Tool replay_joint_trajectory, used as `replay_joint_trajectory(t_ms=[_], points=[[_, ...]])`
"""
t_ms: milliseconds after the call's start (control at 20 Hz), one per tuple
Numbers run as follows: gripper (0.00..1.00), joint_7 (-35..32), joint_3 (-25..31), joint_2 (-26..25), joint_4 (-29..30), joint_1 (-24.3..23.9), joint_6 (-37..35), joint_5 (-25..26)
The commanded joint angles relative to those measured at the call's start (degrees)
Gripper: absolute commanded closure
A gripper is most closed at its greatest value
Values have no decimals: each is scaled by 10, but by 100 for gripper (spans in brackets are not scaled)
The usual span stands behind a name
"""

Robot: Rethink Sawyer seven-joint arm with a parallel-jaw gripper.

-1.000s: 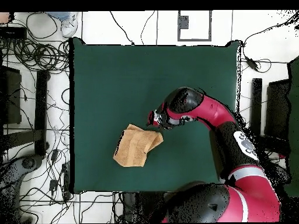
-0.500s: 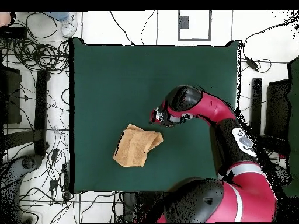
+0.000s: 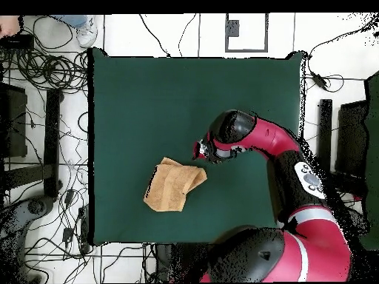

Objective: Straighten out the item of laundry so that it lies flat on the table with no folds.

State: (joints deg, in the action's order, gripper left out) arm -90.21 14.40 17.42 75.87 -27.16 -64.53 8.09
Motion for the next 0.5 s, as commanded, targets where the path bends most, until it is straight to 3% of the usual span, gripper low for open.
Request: replay_joint_trajectory(t_ms=[50,500], points=[[0,4,17,17,5,19,-17,21],[0,-11,16,23,10,18,-17,29]])
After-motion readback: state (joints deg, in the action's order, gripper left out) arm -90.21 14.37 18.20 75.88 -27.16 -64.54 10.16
